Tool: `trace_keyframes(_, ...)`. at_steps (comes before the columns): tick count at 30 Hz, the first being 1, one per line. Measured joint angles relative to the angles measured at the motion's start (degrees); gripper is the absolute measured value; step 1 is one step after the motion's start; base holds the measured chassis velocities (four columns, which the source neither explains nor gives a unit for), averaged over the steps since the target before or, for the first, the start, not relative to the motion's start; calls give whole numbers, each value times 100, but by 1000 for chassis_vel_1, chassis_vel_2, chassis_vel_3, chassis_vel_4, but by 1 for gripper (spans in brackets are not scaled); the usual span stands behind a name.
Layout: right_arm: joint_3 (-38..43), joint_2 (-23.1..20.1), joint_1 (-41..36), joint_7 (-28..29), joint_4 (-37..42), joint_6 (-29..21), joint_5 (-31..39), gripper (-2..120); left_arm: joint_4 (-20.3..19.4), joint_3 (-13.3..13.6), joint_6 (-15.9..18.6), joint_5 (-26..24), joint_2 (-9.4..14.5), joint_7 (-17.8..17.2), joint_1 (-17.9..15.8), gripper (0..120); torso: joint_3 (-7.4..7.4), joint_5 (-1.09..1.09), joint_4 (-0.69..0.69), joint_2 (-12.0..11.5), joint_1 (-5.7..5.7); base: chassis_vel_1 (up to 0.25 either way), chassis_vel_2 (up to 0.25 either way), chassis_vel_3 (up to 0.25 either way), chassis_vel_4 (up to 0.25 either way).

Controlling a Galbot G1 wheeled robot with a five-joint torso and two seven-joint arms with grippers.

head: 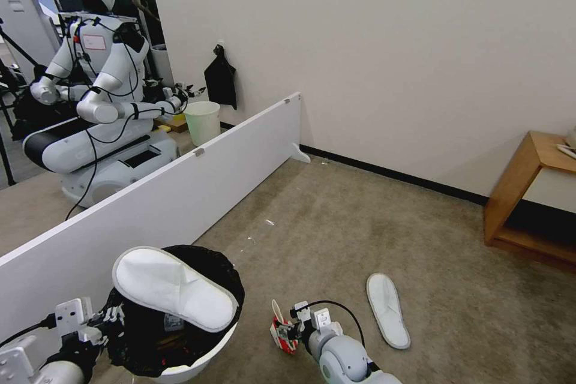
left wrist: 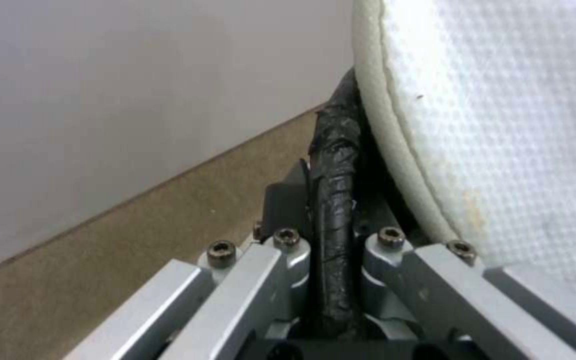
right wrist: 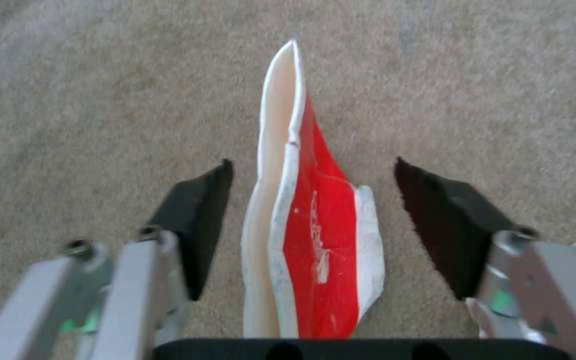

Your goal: Pick up the trash bin, then pick up the garbage from the floor and place it into the trash bin.

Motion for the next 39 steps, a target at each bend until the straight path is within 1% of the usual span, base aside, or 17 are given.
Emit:
trace_keyframes(1,0,0,0,0,0,0,0,59,0,0,0,0,0,0,0,4,0,0,0,0,0,0,0,0,0)
trace_keyframes(2,-9,10,16,1,-29,-5,0,52,0,-1,0,-2,-1,1,-1,4,0,0,0,0,0,0,0,0,0)
trace_keyframes(4,-12,19,32,4,-62,-13,0,41,5,-2,-1,-5,-3,4,0,4,0,0,0,0,0,0,0,0,0)
trace_keyframes(5,-12,19,32,4,-62,-13,0,41,5,-2,-1,-5,-3,4,0,4,0,0,0,0,0,0,0,0,0)
trace_keyframes(6,-13,19,34,6,-67,-15,0,38,7,-4,-1,-5,-3,5,0,4,0,0,0,0,0,0,0,0,0)
trace_keyframes(7,-13,18,33,11,-67,-26,0,30,8,-5,-2,-5,-3,6,-1,4,0,0,0,0,0,0,0,0,0)
trace_keyframes(8,-13,18,33,11,-67,-26,0,30,8,-5,-2,-5,-3,6,-1,4,0,0,0,0,0,0,0,0,0)
trace_keyframes(10,-11,7,33,17,-68,-35,1,20,8,-5,-3,-6,-3,7,-3,4,0,0,0,0,0,0,0,0,0)
trace_keyframes(11,-11,7,33,17,-68,-35,1,20,8,-5,-3,-6,-3,7,-3,4,0,0,0,0,0,0,0,0,0)
trace_keyframes(12,-10,4,31,19,-70,-35,1,16,8,-5,-3,-6,-3,8,-4,4,0,0,0,0,0,0,0,0,0)
trace_keyframes(13,-7,-2,23,20,-79,-36,1,8,8,-4,-4,-6,-3,9,-4,4,0,0,0,0,0,0,0,0,0)
trace_keyframes(14,-7,-2,23,20,-79,-36,1,8,8,-4,-4,-6,-3,9,-4,4,0,0,0,0,0,0,0,0,0)
trace_keyframes(16,-1,-2,18,21,-102,-36,2,1,8,-4,-4,-6,-4,11,-2,4,0,0,0,0,0,0,0,0,0)
trace_keyframes(31,67,-53,-2,30,3,-59,47,0,-3,1,-7,-17,10,14,-6,4,0,0,0,0,0,0,0,0,0)
trace_keyframes(34,327,-217,-164,6,449,16,135,0,0,23,-4,-15,17,11,-5,4,0,1,0,0,0,0,0,0,0)
trace_keyframes(37,435,-309,-209,-41,666,62,169,0,8,31,-3,-15,29,11,-14,4,0,1,0,0,0,0,0,0,0)
trace_keyframes(39,694,-540,-282,-114,1236,155,314,0,30,53,5,-14,46,10,-42,4,0,0,-1,0,0,0,0,0,0)
